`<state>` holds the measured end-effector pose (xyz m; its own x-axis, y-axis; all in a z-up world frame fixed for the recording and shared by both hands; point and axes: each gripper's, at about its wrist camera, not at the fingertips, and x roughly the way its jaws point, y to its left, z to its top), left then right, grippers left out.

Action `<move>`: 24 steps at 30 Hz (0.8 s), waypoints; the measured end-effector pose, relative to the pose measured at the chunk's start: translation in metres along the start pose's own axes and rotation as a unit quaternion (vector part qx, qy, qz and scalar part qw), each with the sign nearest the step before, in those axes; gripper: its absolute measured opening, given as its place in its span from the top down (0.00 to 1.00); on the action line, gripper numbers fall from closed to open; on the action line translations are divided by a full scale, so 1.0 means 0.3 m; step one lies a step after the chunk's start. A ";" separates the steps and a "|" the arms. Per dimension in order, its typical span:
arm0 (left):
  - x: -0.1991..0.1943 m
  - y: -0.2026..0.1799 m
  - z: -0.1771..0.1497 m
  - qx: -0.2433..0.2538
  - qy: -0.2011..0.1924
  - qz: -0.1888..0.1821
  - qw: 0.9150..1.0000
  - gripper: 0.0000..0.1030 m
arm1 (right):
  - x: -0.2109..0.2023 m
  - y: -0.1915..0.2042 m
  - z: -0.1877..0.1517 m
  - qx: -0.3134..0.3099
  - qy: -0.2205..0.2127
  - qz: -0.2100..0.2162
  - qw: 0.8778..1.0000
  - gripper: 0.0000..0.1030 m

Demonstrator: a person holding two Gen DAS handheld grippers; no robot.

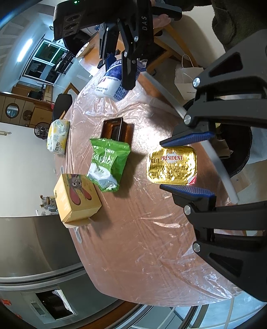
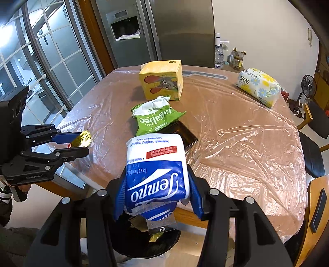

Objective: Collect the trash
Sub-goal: 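Carry the butter tin in the left tool while the right tool carries the tissue pack over the bin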

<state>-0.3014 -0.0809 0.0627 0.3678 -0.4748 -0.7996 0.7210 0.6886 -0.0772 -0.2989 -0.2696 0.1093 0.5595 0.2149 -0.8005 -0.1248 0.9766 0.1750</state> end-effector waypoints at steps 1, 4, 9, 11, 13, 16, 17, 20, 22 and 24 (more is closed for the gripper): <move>-0.004 -0.006 -0.005 0.001 0.000 -0.001 1.000 0.64 | -0.003 0.006 -0.005 -0.003 0.001 0.000 1.000 0.51; -0.016 -0.025 -0.024 0.003 0.002 -0.007 1.000 0.64 | -0.014 0.027 -0.025 -0.012 0.006 0.006 1.000 0.51; -0.035 -0.060 -0.061 0.007 0.008 -0.018 1.000 0.64 | -0.032 0.060 -0.071 -0.022 0.015 0.016 1.000 0.51; -0.038 -0.077 -0.079 0.010 0.013 -0.022 1.000 0.64 | -0.034 0.070 -0.088 -0.025 0.019 0.018 0.999 0.51; -0.038 -0.088 -0.091 0.013 0.017 -0.024 0.999 0.64 | -0.035 0.078 -0.108 -0.022 0.025 0.024 0.999 0.51; -0.041 -0.110 -0.115 0.016 0.023 -0.028 0.999 0.64 | -0.034 0.092 -0.139 -0.022 0.033 0.032 0.999 0.51; -0.041 -0.118 -0.125 0.016 0.026 -0.030 0.999 0.64 | -0.033 0.095 -0.148 -0.021 0.034 0.034 0.999 0.51; -0.037 -0.132 -0.142 0.019 0.033 -0.033 0.999 0.64 | -0.030 0.106 -0.177 -0.019 0.043 0.042 0.998 0.51; -0.035 -0.145 -0.160 0.022 0.038 -0.033 0.998 0.64 | -0.023 0.111 -0.198 -0.019 0.050 0.045 0.998 0.51; -0.031 -0.151 -0.179 0.021 0.043 -0.034 0.998 0.64 | -0.014 0.115 -0.217 -0.017 0.057 0.048 0.997 0.51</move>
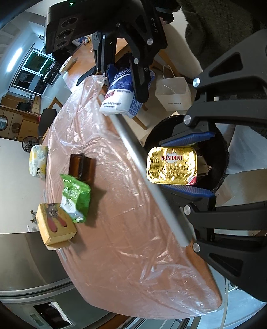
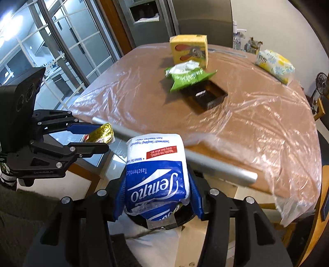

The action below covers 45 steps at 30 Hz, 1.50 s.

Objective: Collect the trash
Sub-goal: 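Carry the butter tin in the left tool while the right tool carries the tissue pack over the bin, then open the left gripper dropping the tin while the right gripper drops the tissue pack into the bin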

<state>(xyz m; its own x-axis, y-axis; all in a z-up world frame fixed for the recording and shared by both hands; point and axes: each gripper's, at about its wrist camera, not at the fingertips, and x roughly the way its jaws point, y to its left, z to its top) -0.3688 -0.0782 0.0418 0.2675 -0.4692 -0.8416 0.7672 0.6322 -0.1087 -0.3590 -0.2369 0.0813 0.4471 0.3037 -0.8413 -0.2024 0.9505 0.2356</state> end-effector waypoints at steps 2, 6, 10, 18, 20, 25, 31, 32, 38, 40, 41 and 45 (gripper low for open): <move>0.008 -0.001 -0.013 -0.006 0.005 -0.002 1.000 0.64 | 0.016 0.005 -0.023 0.002 0.009 0.003 1.000 0.51; 0.024 -0.007 -0.027 -0.014 0.006 0.000 1.000 0.64 | 0.041 0.008 -0.057 0.007 0.022 0.007 1.000 0.51; 0.041 -0.025 -0.042 -0.007 0.014 0.003 1.000 0.64 | 0.058 0.008 -0.075 0.010 0.028 0.008 1.000 0.51; 0.085 -0.038 -0.077 -0.005 0.032 -0.003 0.999 0.64 | 0.103 -0.003 -0.114 0.011 0.046 -0.002 0.999 0.51; 0.097 -0.033 -0.088 -0.006 0.036 -0.003 0.999 0.64 | 0.115 -0.005 -0.123 0.010 0.050 -0.004 0.999 0.51; 0.136 -0.024 -0.119 -0.009 0.048 -0.001 0.999 0.64 | 0.149 -0.012 -0.137 0.006 0.062 -0.010 0.998 0.51; 0.183 -0.023 -0.145 -0.010 0.063 0.005 0.998 0.64 | 0.196 -0.026 -0.140 0.004 0.073 -0.010 0.997 0.51; 0.191 -0.023 -0.149 -0.009 0.065 0.006 0.998 0.64 | 0.205 -0.026 -0.140 0.004 0.074 -0.011 0.997 0.51; 0.226 -0.018 -0.168 -0.009 0.071 0.011 0.997 0.64 | 0.240 -0.033 -0.149 0.001 0.079 -0.015 0.997 0.51; 0.243 -0.018 -0.171 -0.010 0.074 0.013 0.997 0.64 | 0.256 -0.033 -0.148 0.001 0.081 -0.017 0.997 0.51; 0.247 -0.019 -0.170 -0.010 0.076 0.013 0.997 0.64 | 0.265 -0.029 -0.147 0.000 0.082 -0.018 0.996 0.51; 0.270 -0.016 -0.174 -0.009 0.081 0.015 0.997 0.64 | 0.291 -0.028 -0.146 -0.005 0.088 -0.019 0.996 0.51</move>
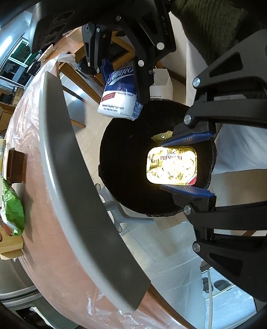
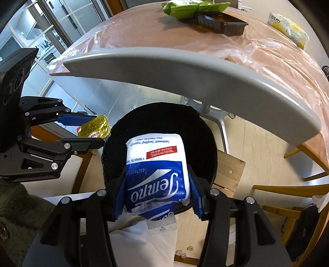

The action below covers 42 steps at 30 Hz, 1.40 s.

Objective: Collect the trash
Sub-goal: 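Open the left gripper dropping the tin while the right gripper drops the tissue pack into the bin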

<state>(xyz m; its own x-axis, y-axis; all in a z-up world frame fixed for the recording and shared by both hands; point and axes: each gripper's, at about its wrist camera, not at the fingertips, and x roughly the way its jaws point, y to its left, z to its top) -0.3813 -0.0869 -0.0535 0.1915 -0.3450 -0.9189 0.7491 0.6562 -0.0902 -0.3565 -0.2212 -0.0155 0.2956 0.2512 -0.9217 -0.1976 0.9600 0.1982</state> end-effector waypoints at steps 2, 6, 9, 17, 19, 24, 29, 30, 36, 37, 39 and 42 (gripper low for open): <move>0.012 0.002 0.000 0.002 0.003 0.004 1.000 0.64 | 0.013 0.001 0.000 -0.001 0.003 0.000 1.000 0.51; 0.037 0.013 0.001 -0.001 0.008 0.006 1.000 0.64 | 0.038 -0.006 -0.009 -0.003 0.008 -0.004 1.000 0.51; 0.056 0.023 0.001 -0.003 0.014 0.007 1.000 0.64 | 0.056 -0.009 -0.010 -0.003 0.013 -0.008 1.000 0.51; 0.090 0.028 0.004 -0.005 0.024 0.010 1.000 0.64 | 0.084 0.001 -0.007 -0.004 0.022 -0.014 1.000 0.51; 0.100 0.027 0.003 -0.002 0.026 0.011 1.000 0.64 | 0.086 -0.001 -0.008 -0.003 0.024 -0.013 1.000 0.51; 0.124 0.031 -0.006 -0.002 0.034 0.014 0.999 0.64 | 0.102 -0.001 -0.010 -0.004 0.033 -0.016 0.999 0.51; 0.145 0.031 -0.004 -0.003 0.039 0.019 0.999 0.64 | 0.123 0.004 -0.005 -0.001 0.038 -0.020 0.999 0.51; 0.148 0.033 -0.002 -0.002 0.039 0.019 0.999 0.64 | 0.126 0.004 -0.006 0.000 0.039 -0.021 0.999 0.51; 0.134 0.024 0.001 0.004 0.018 0.024 1.000 0.27 | 0.116 -0.012 -0.004 0.018 0.028 -0.020 0.999 0.27; 0.130 0.026 0.002 0.002 0.018 0.020 1.000 0.27 | 0.112 -0.018 -0.003 0.026 0.025 -0.018 0.999 0.25; 0.131 0.031 0.005 -0.003 0.020 0.019 1.000 0.26 | 0.109 -0.028 0.000 0.036 0.027 -0.013 0.999 0.24; 0.136 0.037 0.006 -0.005 0.025 0.022 0.999 0.25 | 0.106 -0.037 0.001 0.041 0.028 -0.013 0.999 0.24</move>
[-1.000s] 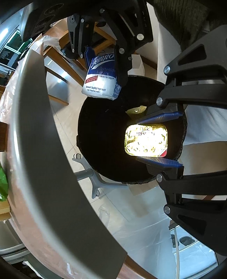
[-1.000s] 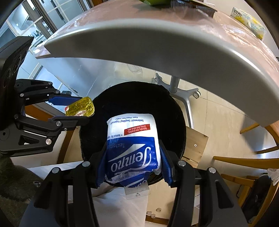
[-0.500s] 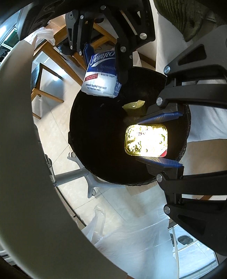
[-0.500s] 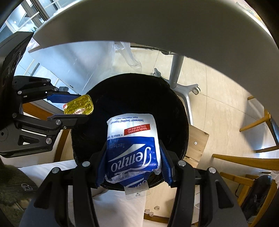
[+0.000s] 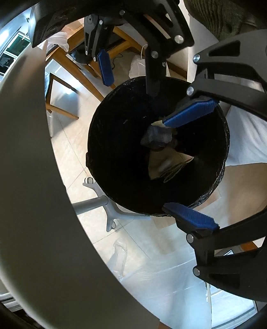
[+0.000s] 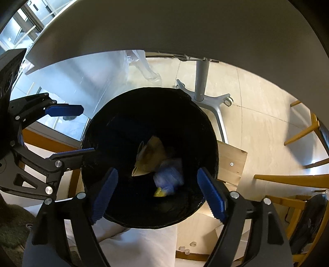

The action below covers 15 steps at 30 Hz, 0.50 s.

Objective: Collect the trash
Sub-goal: 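Open the left gripper dropping the tin while the right gripper drops the tissue pack into the bin, then move both tools back over the table toward the rabbit box and dark tray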

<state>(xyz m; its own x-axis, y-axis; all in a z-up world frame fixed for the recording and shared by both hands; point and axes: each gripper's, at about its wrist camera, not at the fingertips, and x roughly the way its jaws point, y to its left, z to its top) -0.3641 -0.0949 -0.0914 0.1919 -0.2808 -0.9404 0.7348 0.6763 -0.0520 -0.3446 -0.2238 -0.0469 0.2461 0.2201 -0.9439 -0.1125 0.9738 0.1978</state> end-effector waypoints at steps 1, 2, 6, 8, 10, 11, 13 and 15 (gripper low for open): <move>-0.001 -0.001 -0.001 0.000 0.000 0.000 1.000 0.25 | 0.002 -0.003 -0.002 0.001 0.000 0.001 1.000 0.24; 0.000 -0.001 -0.001 0.000 0.001 0.000 1.000 0.25 | 0.002 -0.006 -0.002 0.003 0.001 0.001 1.000 0.23; 0.008 0.000 0.004 -0.003 0.002 -0.002 1.000 0.22 | 0.003 -0.014 -0.004 0.006 0.004 0.003 1.000 0.23; 0.007 0.003 0.004 -0.007 0.000 -0.004 1.000 0.20 | 0.007 -0.023 0.000 0.007 0.004 0.004 1.000 0.23; 0.006 0.005 0.005 -0.009 0.001 -0.008 1.000 0.20 | 0.009 -0.029 0.001 0.009 0.005 0.005 1.000 0.23; 0.008 0.007 0.005 -0.010 0.002 -0.008 1.000 0.19 | 0.008 -0.031 0.001 0.009 0.005 0.005 1.000 0.23; 0.011 0.007 0.006 -0.010 0.003 -0.007 1.000 0.18 | 0.007 -0.033 0.002 0.009 0.004 0.005 1.000 0.22; 0.008 0.006 0.004 -0.009 0.004 -0.007 1.000 0.18 | 0.003 -0.032 0.002 0.007 0.005 0.005 1.000 0.22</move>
<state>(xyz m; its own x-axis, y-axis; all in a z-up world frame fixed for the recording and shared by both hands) -0.3615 -0.0953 -0.0934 0.1772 -0.2850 -0.9420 0.7254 0.6847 -0.0707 -0.3427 -0.2328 -0.0495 0.2363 0.2293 -0.9443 -0.1004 0.9723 0.2110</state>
